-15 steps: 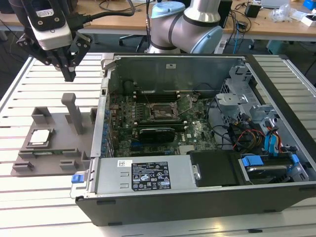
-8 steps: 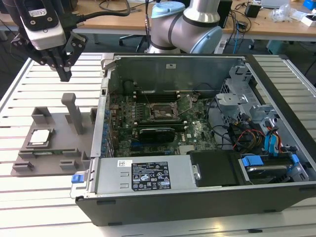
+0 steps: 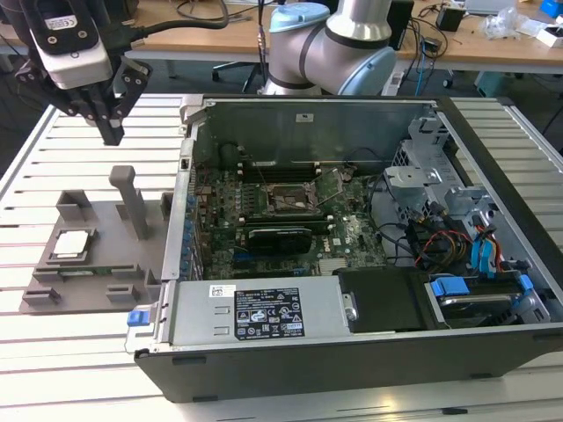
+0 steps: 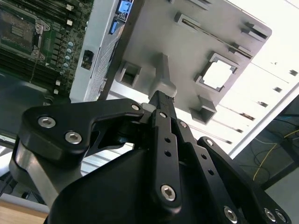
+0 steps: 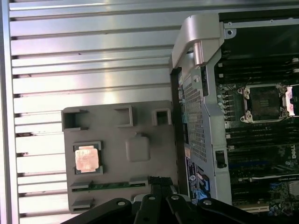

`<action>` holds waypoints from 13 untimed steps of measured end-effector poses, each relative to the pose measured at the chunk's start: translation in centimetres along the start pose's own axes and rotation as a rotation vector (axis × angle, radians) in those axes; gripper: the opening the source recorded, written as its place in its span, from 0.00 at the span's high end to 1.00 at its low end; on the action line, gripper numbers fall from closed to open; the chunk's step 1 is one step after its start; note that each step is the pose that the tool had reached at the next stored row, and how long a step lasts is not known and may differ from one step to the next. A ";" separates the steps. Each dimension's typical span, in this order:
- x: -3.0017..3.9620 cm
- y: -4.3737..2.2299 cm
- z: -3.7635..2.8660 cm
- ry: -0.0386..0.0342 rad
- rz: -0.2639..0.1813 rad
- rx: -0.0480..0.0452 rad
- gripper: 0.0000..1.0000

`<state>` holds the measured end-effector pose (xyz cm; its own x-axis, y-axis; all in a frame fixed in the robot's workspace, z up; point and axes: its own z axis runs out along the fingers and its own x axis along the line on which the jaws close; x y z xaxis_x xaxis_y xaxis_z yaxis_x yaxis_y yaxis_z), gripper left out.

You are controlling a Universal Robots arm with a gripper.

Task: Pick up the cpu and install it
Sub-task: 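Reach for the cpu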

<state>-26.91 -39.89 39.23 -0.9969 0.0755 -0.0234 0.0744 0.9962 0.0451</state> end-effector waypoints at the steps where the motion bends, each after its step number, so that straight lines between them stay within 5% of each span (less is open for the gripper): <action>1: 0.09 -0.01 -0.01 0.0001 0.000 0.0001 0.89; 13: 0.43 -0.03 0.01 0.0001 0.000 0.0001 0.89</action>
<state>-27.34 -39.89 39.21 -0.9969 0.0755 -0.0233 0.0744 0.9962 0.0450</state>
